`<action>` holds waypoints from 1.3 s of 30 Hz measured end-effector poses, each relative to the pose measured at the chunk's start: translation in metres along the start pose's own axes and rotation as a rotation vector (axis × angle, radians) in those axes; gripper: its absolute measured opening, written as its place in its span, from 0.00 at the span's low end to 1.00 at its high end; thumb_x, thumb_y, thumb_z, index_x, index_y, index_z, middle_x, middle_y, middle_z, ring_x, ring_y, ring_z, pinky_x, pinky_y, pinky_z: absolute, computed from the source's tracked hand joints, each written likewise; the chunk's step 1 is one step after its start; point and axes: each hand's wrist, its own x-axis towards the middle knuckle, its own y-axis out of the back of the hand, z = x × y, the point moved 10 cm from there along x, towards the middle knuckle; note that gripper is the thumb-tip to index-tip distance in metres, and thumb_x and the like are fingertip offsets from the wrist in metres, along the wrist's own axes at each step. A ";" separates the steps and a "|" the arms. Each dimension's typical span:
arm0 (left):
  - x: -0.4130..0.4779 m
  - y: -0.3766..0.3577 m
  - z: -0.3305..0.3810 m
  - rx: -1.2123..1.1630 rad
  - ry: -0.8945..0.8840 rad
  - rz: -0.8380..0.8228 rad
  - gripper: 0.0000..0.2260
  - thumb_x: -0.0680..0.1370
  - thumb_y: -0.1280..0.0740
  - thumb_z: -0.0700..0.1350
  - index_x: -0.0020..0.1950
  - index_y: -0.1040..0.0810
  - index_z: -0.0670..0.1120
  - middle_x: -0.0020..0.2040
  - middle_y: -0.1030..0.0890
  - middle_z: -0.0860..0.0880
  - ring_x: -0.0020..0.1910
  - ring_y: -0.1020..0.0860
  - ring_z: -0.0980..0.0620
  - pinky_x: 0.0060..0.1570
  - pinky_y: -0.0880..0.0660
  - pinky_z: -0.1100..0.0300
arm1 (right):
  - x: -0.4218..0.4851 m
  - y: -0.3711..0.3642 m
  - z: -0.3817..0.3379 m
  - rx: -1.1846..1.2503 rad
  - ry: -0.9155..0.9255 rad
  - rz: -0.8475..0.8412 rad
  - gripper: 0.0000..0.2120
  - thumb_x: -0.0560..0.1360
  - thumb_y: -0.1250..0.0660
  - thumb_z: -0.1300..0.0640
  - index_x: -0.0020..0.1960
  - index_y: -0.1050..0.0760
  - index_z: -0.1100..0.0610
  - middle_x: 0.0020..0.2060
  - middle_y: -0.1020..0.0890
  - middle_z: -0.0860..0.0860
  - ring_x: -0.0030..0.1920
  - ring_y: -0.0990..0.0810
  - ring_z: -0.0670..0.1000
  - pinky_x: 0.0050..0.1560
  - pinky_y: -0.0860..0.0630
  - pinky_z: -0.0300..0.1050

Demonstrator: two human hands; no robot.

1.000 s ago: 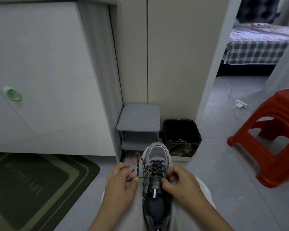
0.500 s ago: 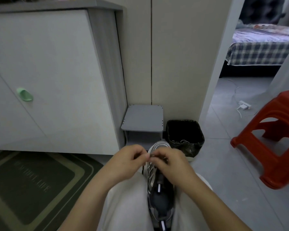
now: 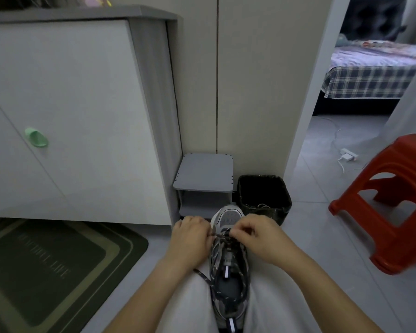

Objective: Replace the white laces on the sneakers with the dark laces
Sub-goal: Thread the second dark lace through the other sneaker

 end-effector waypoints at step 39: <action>-0.033 -0.007 -0.025 -1.082 0.394 0.029 0.08 0.77 0.35 0.35 0.39 0.23 0.44 0.33 0.21 0.48 0.30 0.22 0.57 0.30 0.25 0.62 | 0.008 -0.008 0.000 -0.025 -0.076 0.018 0.07 0.73 0.31 0.51 0.40 0.21 0.53 0.37 0.22 0.45 0.40 0.24 0.44 0.44 0.25 0.40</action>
